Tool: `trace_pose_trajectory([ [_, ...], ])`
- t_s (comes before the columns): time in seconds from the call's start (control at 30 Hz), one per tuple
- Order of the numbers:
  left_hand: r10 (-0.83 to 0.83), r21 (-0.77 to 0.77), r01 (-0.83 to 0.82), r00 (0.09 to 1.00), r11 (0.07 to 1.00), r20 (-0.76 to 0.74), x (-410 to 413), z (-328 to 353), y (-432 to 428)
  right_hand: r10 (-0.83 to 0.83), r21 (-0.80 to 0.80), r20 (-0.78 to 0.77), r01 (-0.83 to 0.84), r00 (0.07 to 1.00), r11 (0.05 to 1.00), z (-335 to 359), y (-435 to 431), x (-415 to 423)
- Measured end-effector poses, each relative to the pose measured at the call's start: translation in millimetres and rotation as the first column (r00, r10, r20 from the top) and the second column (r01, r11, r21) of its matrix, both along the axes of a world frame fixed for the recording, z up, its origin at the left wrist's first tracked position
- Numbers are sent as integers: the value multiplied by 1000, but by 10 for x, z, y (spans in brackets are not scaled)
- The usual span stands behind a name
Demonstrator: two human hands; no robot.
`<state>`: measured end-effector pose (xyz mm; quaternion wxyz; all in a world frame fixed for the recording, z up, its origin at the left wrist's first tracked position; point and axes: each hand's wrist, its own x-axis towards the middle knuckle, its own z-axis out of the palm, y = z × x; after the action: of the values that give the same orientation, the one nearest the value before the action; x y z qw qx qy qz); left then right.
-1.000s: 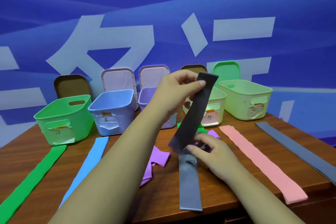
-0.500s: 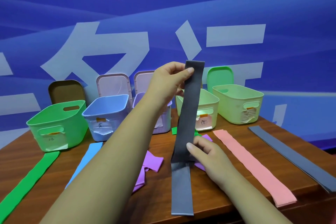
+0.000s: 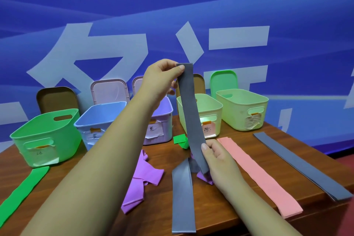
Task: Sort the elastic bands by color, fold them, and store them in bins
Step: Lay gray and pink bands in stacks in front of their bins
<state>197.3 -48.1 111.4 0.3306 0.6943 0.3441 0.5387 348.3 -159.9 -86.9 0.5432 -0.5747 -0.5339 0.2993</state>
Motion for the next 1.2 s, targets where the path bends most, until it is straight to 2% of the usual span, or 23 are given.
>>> trace_pose_trajectory([
  [0.27,25,-100,-23,999,995,21,78,35,152,-69,-50,44,71,997,996,198,20,258],
  [0.5,-69,-211,73,997,975,28,536,-149,223,-156,-78,369,198,916,977,485,-271,878],
  [0.7,-204,-316,203,979,927,31,1284,-580,171,-196,-131,521,305,831,943,508,-596,1419],
  [0.8,-239,-346,220,971,912,-12,1679,-807,103,-234,-138,589,381,774,914,429,-746,1739],
  [1.0,-268,-375,226,961,899,-66,2354,-1182,54,-288,-228,621,520,729,823,290,-1016,2275],
  [1.2,-232,-467,155,966,870,-113,2768,-1459,140,-298,-263,654,578,695,773,132,-1165,2540],
])
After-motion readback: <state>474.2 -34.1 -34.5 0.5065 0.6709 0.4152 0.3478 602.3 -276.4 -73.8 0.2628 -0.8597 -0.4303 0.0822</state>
